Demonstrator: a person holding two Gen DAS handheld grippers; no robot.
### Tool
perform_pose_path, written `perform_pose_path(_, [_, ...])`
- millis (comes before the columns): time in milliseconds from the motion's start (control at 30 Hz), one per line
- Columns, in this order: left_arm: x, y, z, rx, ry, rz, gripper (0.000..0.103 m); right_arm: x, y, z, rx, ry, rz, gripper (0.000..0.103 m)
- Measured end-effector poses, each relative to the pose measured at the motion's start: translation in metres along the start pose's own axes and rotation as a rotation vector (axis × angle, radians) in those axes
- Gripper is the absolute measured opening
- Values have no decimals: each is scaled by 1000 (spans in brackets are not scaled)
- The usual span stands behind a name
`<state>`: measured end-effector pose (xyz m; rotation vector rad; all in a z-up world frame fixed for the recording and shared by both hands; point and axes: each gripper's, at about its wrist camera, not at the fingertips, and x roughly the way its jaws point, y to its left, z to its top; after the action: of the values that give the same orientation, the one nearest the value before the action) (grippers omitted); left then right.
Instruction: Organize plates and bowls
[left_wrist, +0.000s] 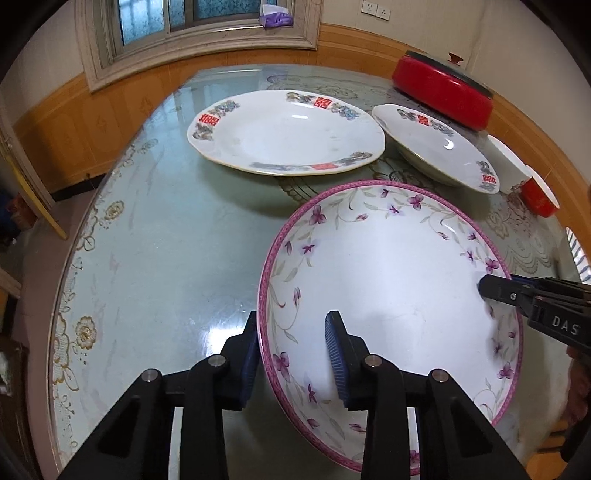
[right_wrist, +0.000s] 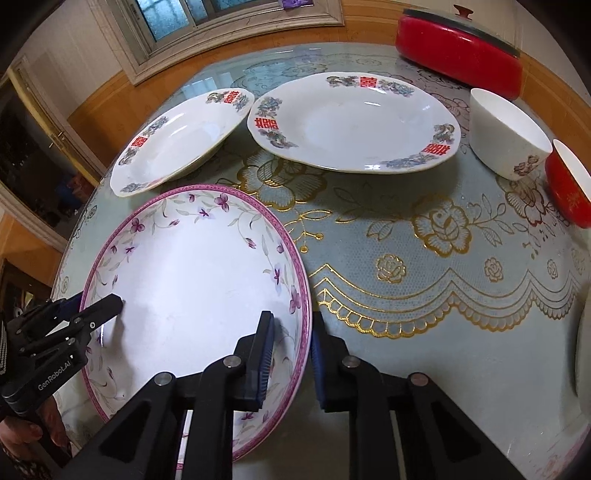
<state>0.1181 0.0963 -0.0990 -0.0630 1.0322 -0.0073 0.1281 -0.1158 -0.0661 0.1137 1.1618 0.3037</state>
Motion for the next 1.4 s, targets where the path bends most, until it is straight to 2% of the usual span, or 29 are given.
perform_pose_path(200, [-3,-7,-4,11,-5,18,35,-6,3,-6,-35,-8,-32,18])
perform_pose_path(467, [-6,-29,-11,51,-4,6,35,-15,-16,-16,9,-6,-43,18])
perform_pose_path(833, [-1,-64,-4,71,15,13,37,-25,-46,-25,53,-18,-61,18])
perform_pose_path(900, [0,-69,-4,65,21,21,43,-26,-52,-26,47,-13,-46,18])
perform_pose_path(967, [2,-74,-4,59,30,29,55,-25,-55,-25,43,2,-14,18])
perform_pose_path(1100, [3,-76,-4,20,51,49,57,-26,-61,-24,21,35,30,20])
perform_pose_path(1200, [-3,-69,-4,-40,59,65,65,-34,-70,-22,13,34,53,25])
perform_pose_path(1300, [-19,-60,-2,-93,18,95,75,-47,-79,-14,5,5,60,28])
perform_pose_path(1367, [-29,-54,2,-121,-12,120,86,-59,-83,-7,-19,-33,48,33])
perform_pose_path(1400, [-33,-49,6,-135,-25,135,87,-63,-83,-2,-25,-45,48,33])
